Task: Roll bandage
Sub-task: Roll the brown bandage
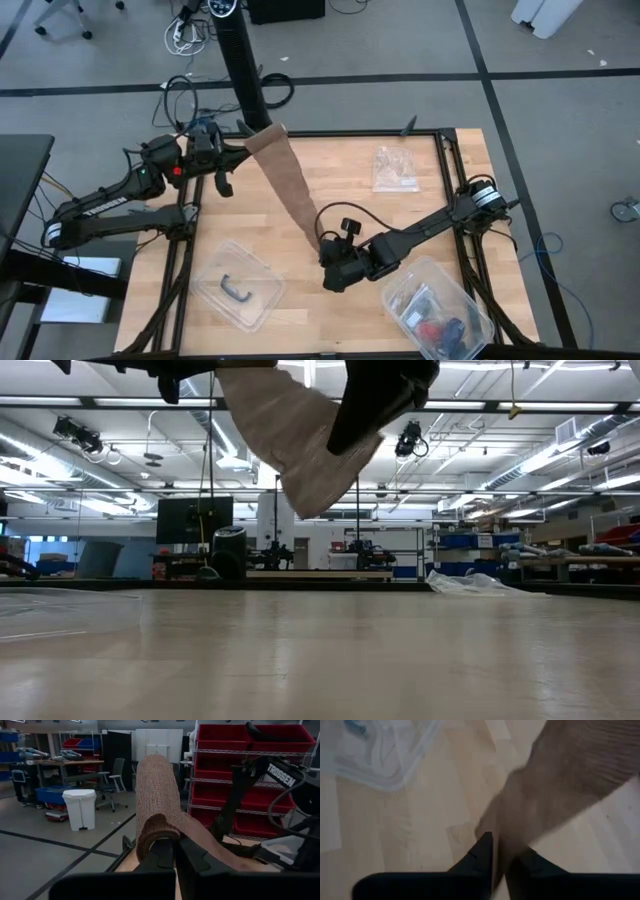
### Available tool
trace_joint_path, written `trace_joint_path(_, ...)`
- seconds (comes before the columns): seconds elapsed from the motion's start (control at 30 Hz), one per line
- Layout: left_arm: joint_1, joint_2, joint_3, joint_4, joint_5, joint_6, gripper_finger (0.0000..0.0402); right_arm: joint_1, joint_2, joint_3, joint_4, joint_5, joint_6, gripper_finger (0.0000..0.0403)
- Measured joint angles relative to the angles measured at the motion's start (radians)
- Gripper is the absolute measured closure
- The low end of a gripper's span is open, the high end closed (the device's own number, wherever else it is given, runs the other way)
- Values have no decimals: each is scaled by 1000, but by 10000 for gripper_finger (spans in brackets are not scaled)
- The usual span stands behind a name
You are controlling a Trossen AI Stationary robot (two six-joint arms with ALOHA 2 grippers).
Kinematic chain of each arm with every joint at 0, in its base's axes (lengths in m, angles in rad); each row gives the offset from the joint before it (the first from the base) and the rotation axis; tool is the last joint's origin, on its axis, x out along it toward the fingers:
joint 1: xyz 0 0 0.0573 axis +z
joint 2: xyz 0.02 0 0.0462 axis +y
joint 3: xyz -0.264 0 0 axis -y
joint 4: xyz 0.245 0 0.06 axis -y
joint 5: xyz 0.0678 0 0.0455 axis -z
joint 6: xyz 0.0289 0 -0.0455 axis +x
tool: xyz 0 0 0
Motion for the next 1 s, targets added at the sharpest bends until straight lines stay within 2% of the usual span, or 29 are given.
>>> trace_joint_path(0.23, 0, 0, -1, -4, 62, 0, 401, -2, -42, 0, -56, -3, -3, 263)
trace_joint_path(0.33, -5, 0, -1, -4, 110, -4, 401, -7, -96, 0, -85, 46, -4, 223)
trace_joint_path(0.5, -48, 0, -1, 3, 166, -6, 401, -43, -239, -4, -54, 111, -108, 192)
trace_joint_path(0.57, -70, 0, -1, 13, 181, -4, 401, -65, -298, -38, 75, 107, -203, 192)
trace_joint_path(0.63, -92, 0, -1, 28, 198, -4, 401, -90, -353, -102, 276, 65, -335, 196)
trace_joint_path(0.77, -134, 0, -1, 61, 229, -3, 401, -155, -434, -272, 706, -124, -556, 208)
trace_joint_path(0.87, -160, 1, -1, 76, 243, -4, 401, -208, -448, -354, 895, -195, -617, 214)
trace_joint_path(1.0, -188, 4, -1, 79, 243, -2, 401, -267, -424, -379, 1045, -265, -629, 218)
